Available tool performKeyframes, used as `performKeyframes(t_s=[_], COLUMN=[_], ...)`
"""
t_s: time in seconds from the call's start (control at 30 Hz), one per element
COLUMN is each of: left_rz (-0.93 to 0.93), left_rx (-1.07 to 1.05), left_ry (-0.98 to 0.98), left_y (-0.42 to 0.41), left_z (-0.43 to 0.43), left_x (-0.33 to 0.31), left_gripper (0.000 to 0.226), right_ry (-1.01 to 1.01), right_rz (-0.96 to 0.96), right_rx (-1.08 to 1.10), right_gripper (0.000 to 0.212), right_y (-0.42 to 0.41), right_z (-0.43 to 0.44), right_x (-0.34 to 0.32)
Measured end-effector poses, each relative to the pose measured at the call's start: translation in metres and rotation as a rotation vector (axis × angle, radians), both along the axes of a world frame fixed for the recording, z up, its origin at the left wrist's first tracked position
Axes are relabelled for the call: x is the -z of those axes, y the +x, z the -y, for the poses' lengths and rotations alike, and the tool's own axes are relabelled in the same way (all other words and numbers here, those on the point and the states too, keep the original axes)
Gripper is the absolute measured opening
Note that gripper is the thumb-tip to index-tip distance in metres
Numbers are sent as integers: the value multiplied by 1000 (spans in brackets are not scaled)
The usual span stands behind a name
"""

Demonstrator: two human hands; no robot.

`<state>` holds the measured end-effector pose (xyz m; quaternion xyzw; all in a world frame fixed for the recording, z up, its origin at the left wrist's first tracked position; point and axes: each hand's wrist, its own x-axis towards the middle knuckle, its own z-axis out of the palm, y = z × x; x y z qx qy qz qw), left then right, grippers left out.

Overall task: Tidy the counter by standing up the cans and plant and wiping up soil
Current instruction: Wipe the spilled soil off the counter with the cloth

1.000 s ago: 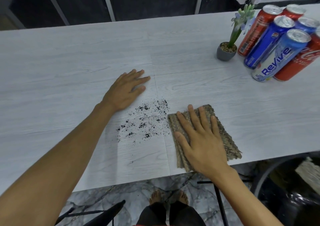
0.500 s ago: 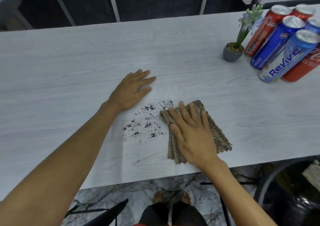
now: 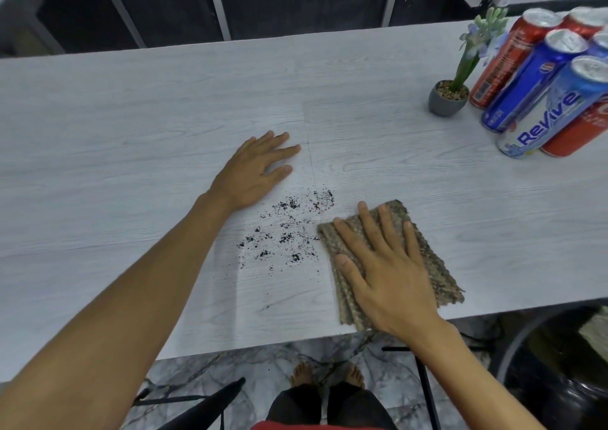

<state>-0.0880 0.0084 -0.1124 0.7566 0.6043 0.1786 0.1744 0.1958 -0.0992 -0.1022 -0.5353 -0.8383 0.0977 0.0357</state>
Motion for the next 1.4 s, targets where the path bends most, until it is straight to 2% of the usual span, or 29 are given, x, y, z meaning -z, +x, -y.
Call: performKeyframes(t_s=[0.13, 0.3, 0.47, 0.63, 0.7, 0.8, 0.9, 1.0, 1.1, 1.23, 1.4], left_rz=[-9, -17, -7, 109, 99, 52, 24, 25, 19, 28, 34], left_rx=[-5, -4, -6, -37, -53, -88, -85, -92, -92, -97, -100], left_ry=[10, 13, 13, -15, -4, 17, 11, 20, 29, 31, 21], left_y=[1, 1, 0, 1, -7, -25, -32, -31, -30, -30, -30], left_z=[0, -1, 1, 8, 16, 32, 43, 44, 43, 44, 43], left_x=[1, 1, 0, -7, -10, -8, -3, -2, -2, -1, 0], left_gripper=[45, 44, 45, 41, 40, 40, 41, 41, 41, 41, 41], right_ry=[-2, 5, 13, 12, -7, -59, -163, -81, -7, 9, 0], right_rz=[-13, -27, -28, -54, -72, -176, -324, -174, -49, -27, -22], right_rx=[108, -33, 75, -122, -123, -20, -59, -140, -107, 34, -81], right_gripper=[54, 54, 55, 49, 49, 56, 57, 51, 50, 52, 52], right_y=[-9, -19, -3, -4, 8, 3, -23, -28, -15, -21, -34], right_z=[-6, 12, -5, 9, 3, -9, 3, 19, 18, 10, 27], right_x=[-2, 0, 1, 1, -1, -6, -11, -6, 0, 0, -1])
